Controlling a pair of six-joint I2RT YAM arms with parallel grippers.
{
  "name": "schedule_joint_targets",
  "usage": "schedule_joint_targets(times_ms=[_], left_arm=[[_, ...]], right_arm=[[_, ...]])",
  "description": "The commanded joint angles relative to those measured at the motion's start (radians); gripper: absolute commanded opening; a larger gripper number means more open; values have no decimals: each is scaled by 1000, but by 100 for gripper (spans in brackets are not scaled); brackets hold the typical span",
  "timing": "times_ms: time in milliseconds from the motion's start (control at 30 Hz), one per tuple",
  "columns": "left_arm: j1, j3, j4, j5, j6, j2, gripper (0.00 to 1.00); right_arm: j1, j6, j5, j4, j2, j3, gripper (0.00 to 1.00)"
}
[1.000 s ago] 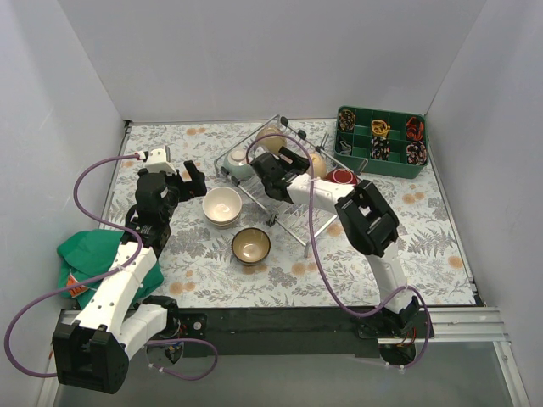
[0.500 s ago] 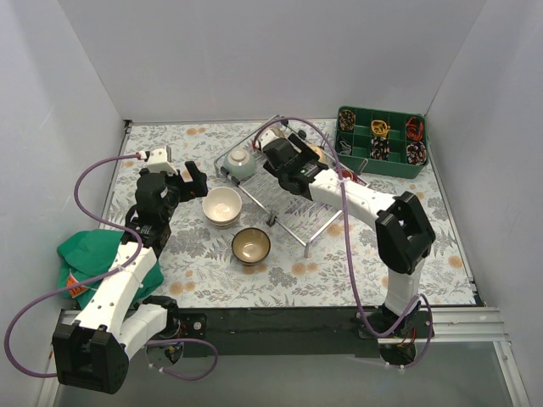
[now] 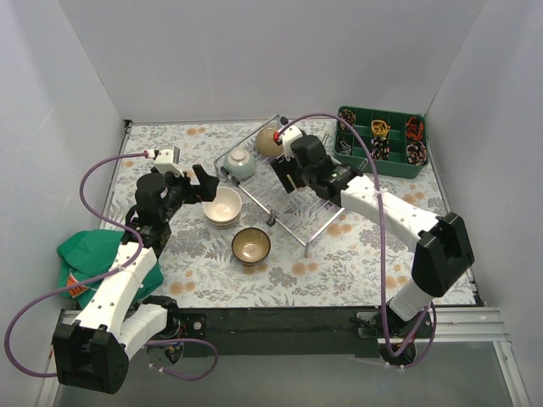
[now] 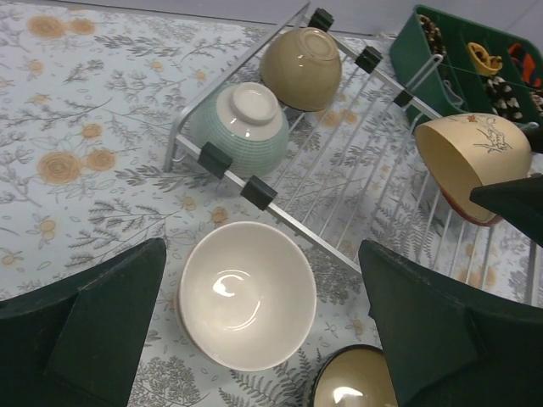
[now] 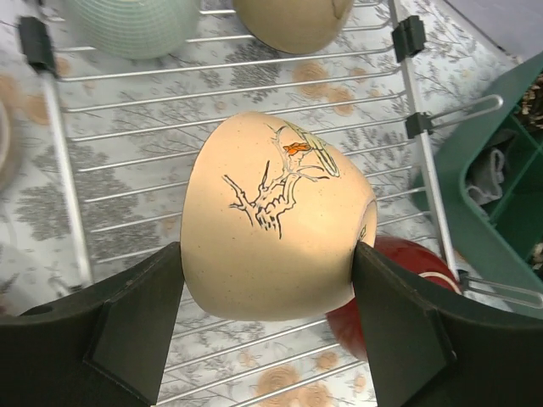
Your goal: Unload the bowls from the dish rack
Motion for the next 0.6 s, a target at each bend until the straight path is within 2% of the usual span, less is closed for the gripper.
schedule_joint_targets(times_ms=[0,167,267,567], left_arm=[[-3,-20,46,143,-36,-27,98],[-8,-33,73,240,-111,-1,98],[-36,-38,98,249,-148,13,98],[-246,-52,228,148,-188,81,98]], right_arm=[[-19,110,-168,127,-148,-53,20],[-46,213,-294,219,-282,-179,18],[-69,274,-386,262,-349,-242,18],[-96,433,-570,403,-490,-385,17]])
